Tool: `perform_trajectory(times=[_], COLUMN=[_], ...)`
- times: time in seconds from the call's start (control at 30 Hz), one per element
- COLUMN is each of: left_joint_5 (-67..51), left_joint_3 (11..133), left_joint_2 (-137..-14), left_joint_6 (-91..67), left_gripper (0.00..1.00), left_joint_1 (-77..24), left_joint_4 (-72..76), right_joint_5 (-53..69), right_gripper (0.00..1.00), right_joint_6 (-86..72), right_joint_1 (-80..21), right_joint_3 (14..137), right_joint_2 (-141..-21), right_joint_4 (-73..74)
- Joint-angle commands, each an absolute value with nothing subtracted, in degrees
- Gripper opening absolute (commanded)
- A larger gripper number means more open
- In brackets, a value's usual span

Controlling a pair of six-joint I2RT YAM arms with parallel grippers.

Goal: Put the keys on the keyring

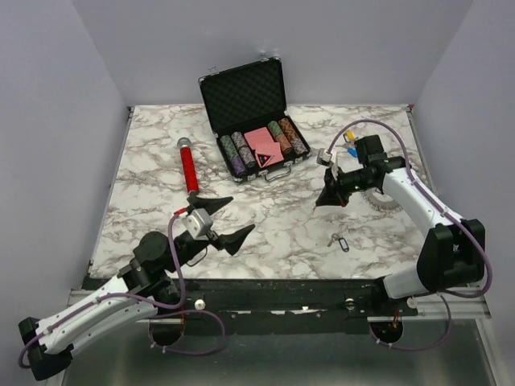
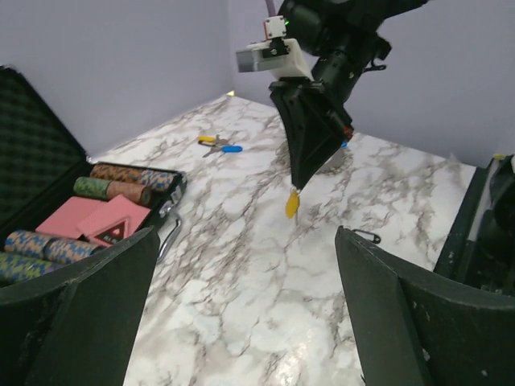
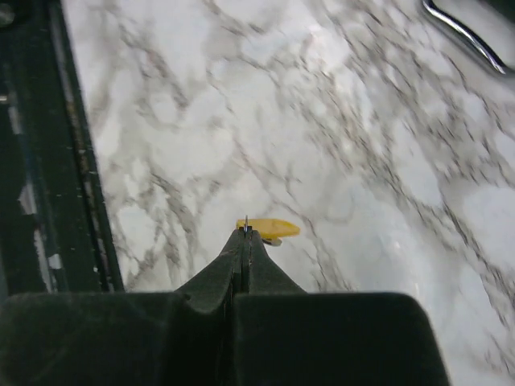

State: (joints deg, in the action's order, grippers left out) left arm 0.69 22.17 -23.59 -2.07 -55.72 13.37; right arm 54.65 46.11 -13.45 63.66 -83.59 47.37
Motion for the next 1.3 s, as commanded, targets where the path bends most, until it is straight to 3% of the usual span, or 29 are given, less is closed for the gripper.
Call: perform_trajectory(times=[0.0,0.27,0.4,0.83,1.1,1.27], left_joint_5=[7.9,5.9,5.1,5.8,4.4,3.8], left_joint_3=[22.8,24.7,25.2,24.6,25.0,25.3], left_joint_2=[-19.1,-19.7,-18.3,-8.2,-8.7,-8.5], left_joint_6=[3.6,4.1,3.7,2.5,2.5,2.3], left_gripper=[0.99,0.99,0.99,0.99,0.99,0.99], left_joint_1=[-55.5,-55.9,-55.8,-55.9,-55.9,-55.9], left_joint_4=[0.2,-2.8,-5.0,-14.1,-14.3,-14.9], right_joint_5=[37.8,21.1,21.3,19.9,22.6,22.2], right_gripper=[0.01,0.01,0.01,0.01,0.01,0.01], right_joint_6=[38.4,45.4,47.5,40.2,38.1,38.8], right_joint_1=[-8.6,-3.8,-3.9,-12.0,-13.4,-13.0], right_joint_3=[60.6,59.0,63.4,69.3,69.1,67.9], right_joint_2=[-81.7,-83.5,-89.7,-102.3,-104.0,-96.9], right_joint_4=[40.0,40.2,44.4,34.4,32.3,34.4])
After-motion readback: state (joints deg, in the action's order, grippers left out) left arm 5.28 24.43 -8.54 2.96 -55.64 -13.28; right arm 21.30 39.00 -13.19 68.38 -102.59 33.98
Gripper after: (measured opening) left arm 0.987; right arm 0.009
